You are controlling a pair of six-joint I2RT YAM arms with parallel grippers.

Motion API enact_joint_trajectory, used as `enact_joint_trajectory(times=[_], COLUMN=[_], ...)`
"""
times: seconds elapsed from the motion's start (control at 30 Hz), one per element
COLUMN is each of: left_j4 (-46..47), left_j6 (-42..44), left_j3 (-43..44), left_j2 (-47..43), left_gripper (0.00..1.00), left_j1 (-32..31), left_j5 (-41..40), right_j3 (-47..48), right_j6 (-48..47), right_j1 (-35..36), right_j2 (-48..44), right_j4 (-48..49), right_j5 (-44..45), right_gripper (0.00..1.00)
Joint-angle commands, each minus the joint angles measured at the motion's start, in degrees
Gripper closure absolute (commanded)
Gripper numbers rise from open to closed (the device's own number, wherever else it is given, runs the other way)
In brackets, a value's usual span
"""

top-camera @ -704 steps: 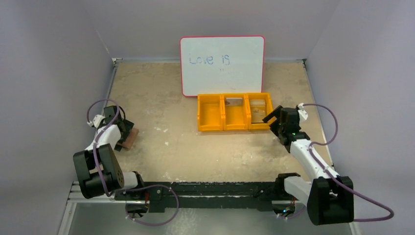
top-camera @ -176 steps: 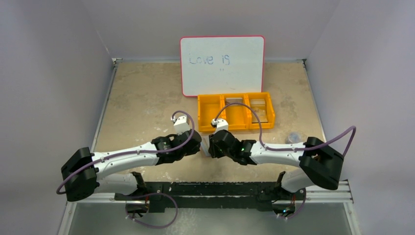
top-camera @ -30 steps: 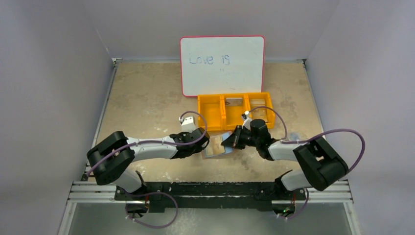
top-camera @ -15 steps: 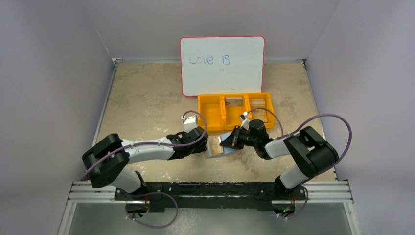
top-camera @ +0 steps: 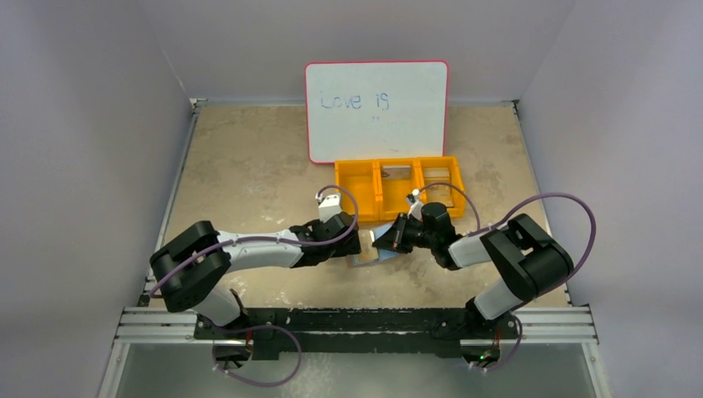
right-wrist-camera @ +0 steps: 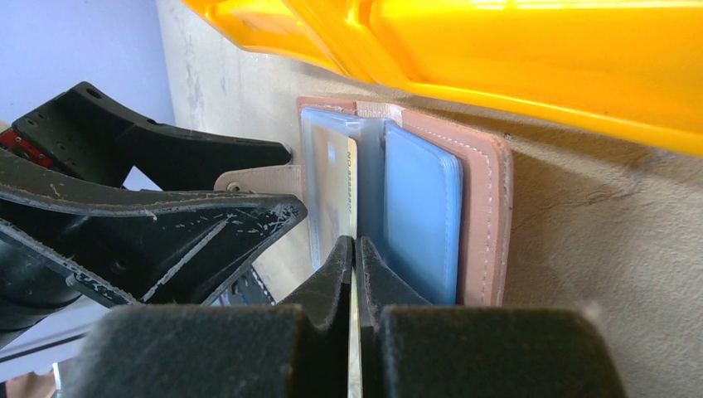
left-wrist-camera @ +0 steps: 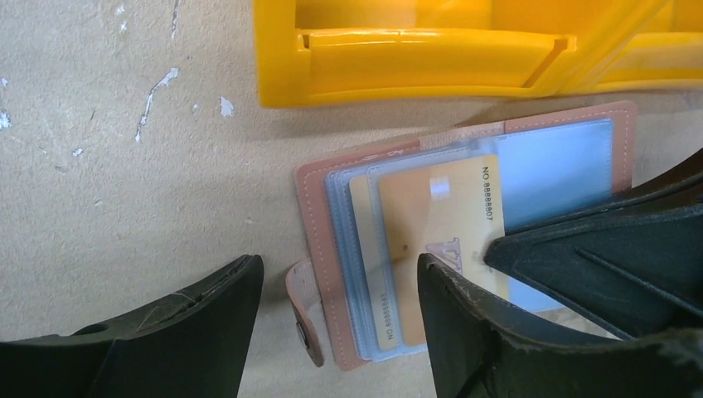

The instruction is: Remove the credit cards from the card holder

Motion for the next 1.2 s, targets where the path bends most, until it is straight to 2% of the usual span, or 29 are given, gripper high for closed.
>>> enact_joint_trajectory(times=[0.0, 0.17, 0.3, 0.5, 0.6, 0.9, 1.17], left_j4=[-3.51, -10.20, -17.98, -18.09, -18.32, -17.69, -17.66], left_j6=[1.46, 1.47, 0.16, -1.28, -1.31, -0.39, -0.33], left_j3=[4.13, 8.19, 12.30, 11.45, 11.41, 11.04, 10.74], left_j2=[3.54, 8.77, 13.29, 14.84, 15.27, 16.25, 16.06], left_gripper=[0.34, 0.46, 0.64, 0.77, 0.86, 1.00, 1.00], left_j1=[-0.46, -2.50, -4.87, -5.72, -5.80, -5.91, -5.91], left_j5=[-0.51, -2.97, -6.82, -6.79, -6.98, -6.96, -7.54], right_j3=[0.95, 0.94, 1.02, 1.25, 1.00, -0.82, -1.48], right_j6=[-1.24, -1.20, -1.13, -1.57, -1.37, 0.43, -0.03], right_j1=[-0.10, -0.12, -0.08, -0.11, -0.19, -0.28, -1.50], right_j2=[-0.48, -0.94, -1.86, -3.63, -5.49, -9.13, -11.35], right_j4=[-0.70, -1.72, -2.79, -5.17, -7.00, -10.04, -11.89], right_j5=[0.13, 0.00, 0.62, 2.02, 4.29, 8.35, 8.69], right_gripper=[1.00, 1.00, 1.00, 1.00, 1.00, 1.00, 1.00])
